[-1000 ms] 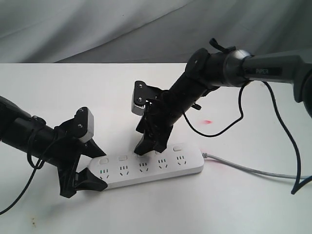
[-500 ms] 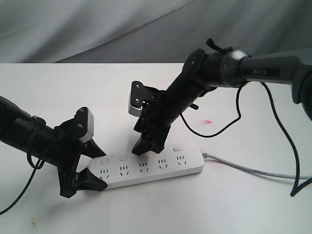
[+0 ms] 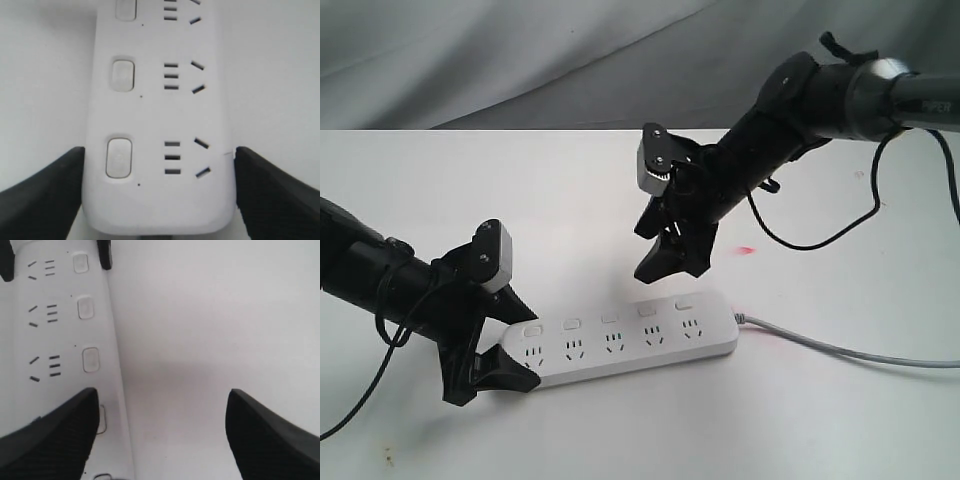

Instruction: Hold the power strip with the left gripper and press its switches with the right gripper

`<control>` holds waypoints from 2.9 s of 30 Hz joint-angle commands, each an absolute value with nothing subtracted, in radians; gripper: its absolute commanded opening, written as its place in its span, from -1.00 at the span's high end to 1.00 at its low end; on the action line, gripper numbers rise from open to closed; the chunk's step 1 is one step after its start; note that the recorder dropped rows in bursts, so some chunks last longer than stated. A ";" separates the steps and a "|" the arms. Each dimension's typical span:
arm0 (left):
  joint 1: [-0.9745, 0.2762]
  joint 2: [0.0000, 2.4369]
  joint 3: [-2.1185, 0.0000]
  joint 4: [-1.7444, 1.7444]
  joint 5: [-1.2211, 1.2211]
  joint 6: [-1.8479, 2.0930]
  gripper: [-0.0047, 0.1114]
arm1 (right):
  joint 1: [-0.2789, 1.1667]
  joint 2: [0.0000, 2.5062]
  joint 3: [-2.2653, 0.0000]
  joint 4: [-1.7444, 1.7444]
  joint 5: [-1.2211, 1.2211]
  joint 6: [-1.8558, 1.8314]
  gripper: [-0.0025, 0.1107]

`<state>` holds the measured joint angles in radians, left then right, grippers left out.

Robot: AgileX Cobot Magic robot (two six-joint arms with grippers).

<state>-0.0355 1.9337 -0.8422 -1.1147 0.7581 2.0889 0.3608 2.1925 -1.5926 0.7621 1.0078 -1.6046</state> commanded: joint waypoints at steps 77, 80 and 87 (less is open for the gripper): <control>-0.039 1.933 -0.848 -1.119 0.763 2.095 0.92 | 0.328 2.210 -1.486 0.857 0.956 -1.693 -0.20; -0.039 1.933 -0.848 -1.119 0.763 2.095 0.92 | 0.286 2.163 -1.486 0.871 0.980 -1.699 -0.20; -0.039 1.933 -0.848 -1.119 0.763 2.095 0.92 | 0.190 2.134 -1.475 0.930 1.062 -1.776 -0.20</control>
<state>-0.0355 1.9337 -0.8422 -1.1165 0.7563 2.0909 0.2107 2.1421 -1.4869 0.8930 1.0393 -1.7267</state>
